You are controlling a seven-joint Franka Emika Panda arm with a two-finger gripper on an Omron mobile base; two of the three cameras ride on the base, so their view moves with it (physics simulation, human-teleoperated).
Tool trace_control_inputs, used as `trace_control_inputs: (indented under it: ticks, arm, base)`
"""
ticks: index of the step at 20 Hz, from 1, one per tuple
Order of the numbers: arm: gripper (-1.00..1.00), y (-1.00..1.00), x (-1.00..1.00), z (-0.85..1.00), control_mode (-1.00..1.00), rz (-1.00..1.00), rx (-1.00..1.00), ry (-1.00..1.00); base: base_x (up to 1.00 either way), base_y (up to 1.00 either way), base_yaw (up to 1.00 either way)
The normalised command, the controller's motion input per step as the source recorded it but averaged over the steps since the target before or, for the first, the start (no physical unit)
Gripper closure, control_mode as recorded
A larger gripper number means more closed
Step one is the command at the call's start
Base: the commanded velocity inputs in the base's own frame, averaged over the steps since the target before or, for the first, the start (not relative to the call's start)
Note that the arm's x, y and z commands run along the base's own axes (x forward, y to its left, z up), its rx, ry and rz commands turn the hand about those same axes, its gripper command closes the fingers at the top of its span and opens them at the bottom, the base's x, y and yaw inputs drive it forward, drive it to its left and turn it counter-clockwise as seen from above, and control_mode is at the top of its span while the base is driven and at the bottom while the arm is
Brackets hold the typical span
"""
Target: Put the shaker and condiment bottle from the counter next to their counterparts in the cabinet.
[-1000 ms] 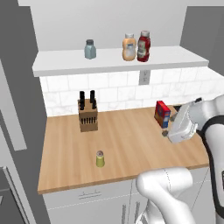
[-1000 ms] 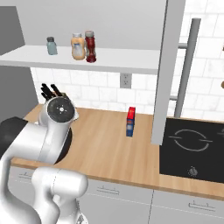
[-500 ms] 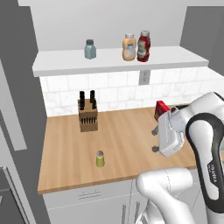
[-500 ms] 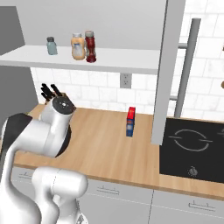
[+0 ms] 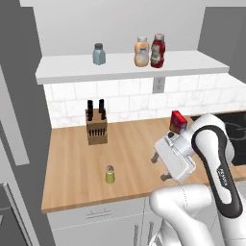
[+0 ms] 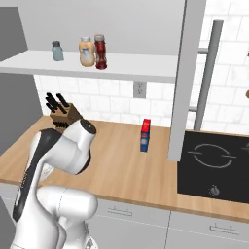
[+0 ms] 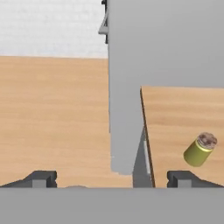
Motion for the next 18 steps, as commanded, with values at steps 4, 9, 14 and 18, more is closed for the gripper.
trace_control_inputs:
  ticks: [4,9,14,18]
  arm:
    - [-1.0,0.35,-0.02,-0.61,-1.0,0.14,0.15,0.01]
    - [-1.0,0.48,0.04,-0.63,-1.0,0.02,0.09,0.0]
    - [-1.0,0.07,0.07,-0.33,-1.0,0.0,0.18,-0.11]
    - [-1.0,0.03,0.24,-0.35,-1.0,0.0,0.17,-0.04]
  base:
    - [0.0,0.0,0.0]
    - [0.0,0.0,0.0]
    - [0.0,0.0,0.0]
    - [0.0,0.0,0.0]
